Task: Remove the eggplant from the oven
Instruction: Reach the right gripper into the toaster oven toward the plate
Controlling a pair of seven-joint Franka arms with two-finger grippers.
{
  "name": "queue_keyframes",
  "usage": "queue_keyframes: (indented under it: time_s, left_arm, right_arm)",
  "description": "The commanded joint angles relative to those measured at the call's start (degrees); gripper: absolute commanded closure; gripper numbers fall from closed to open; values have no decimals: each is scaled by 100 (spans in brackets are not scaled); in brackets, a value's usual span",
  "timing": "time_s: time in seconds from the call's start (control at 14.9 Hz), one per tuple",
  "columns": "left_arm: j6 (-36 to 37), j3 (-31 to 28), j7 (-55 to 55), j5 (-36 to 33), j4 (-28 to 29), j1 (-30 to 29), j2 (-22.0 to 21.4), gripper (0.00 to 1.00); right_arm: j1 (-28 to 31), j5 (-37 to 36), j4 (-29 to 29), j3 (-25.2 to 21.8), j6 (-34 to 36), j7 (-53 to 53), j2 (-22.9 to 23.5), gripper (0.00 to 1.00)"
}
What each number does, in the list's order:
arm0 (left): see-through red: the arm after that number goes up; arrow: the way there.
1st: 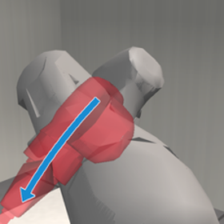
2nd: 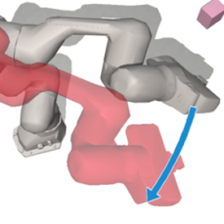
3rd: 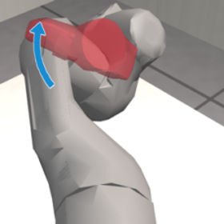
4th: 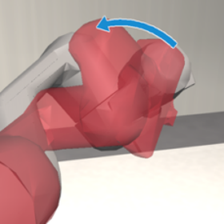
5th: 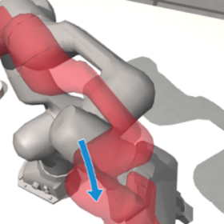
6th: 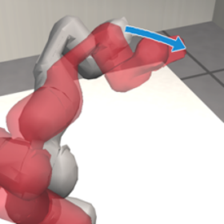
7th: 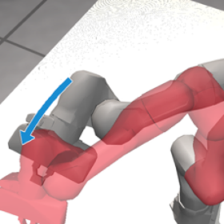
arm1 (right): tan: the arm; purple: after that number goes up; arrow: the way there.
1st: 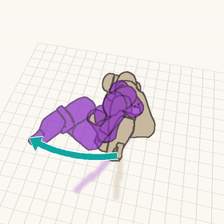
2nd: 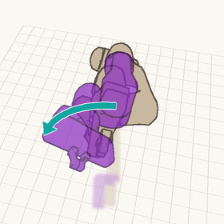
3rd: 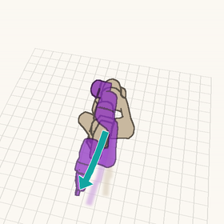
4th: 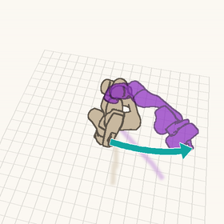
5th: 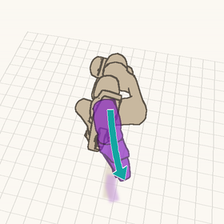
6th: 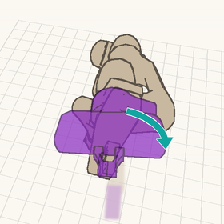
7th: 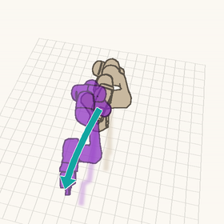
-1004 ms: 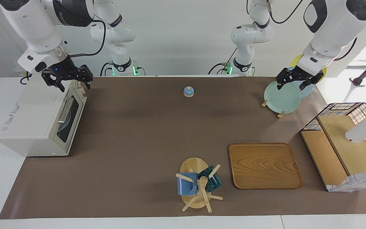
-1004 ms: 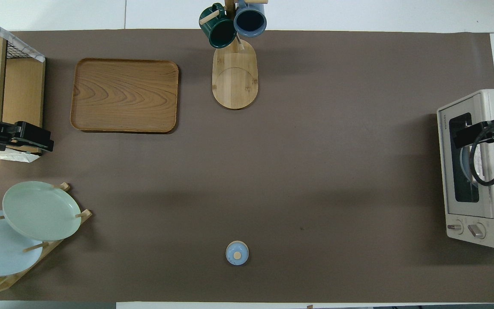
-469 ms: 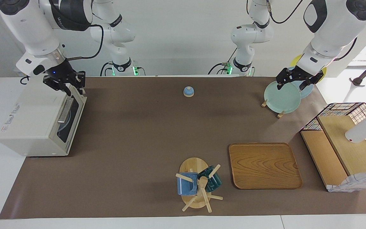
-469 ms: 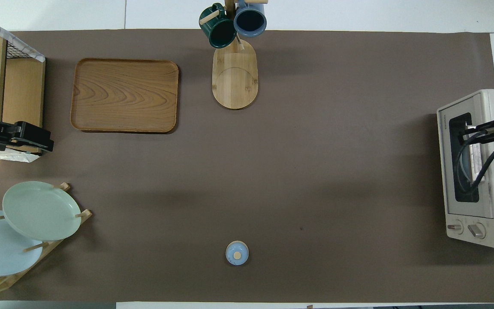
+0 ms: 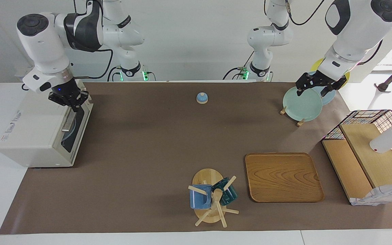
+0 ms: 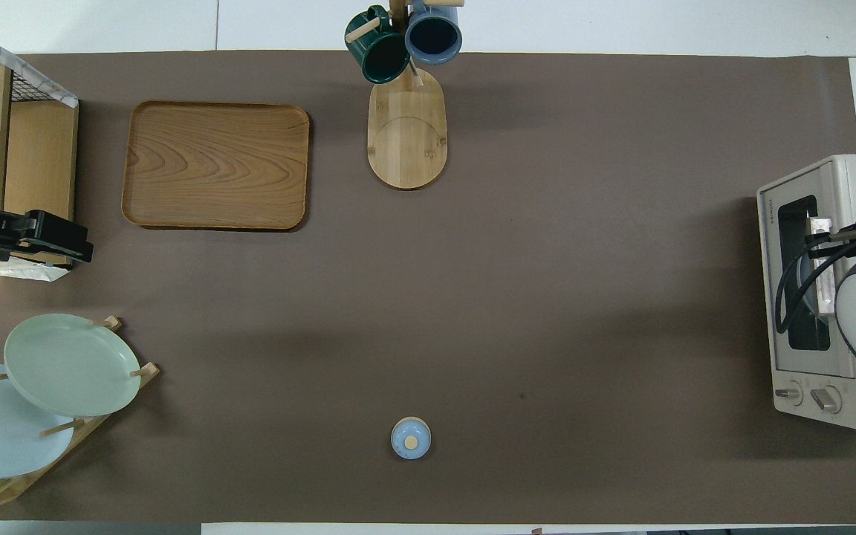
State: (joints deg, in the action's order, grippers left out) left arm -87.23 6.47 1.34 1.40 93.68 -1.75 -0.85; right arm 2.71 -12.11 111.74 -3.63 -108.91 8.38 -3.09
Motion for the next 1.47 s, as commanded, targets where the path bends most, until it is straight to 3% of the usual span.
queue_keyframes:
  time_s: [0.0,0.54,1.0,1.41]
  left_arm:
    - [48,30,42,-105,10,-36,-30,0]
    - [48,30,42,-105,10,-36,-30,0]
    - [48,30,42,-114,10,-36,-30,0]
    - [48,30,33,-105,10,-36,-30,0]
  right_arm:
    - [106,-256,242,55,-271,-82,-17,100]
    - [151,-292,805,64,-772,-38,45,100]
    - [-8,-195,963,90,-1167,-91,203,100]
    - [-289,376,1165,152,-1852,-353,598,100]
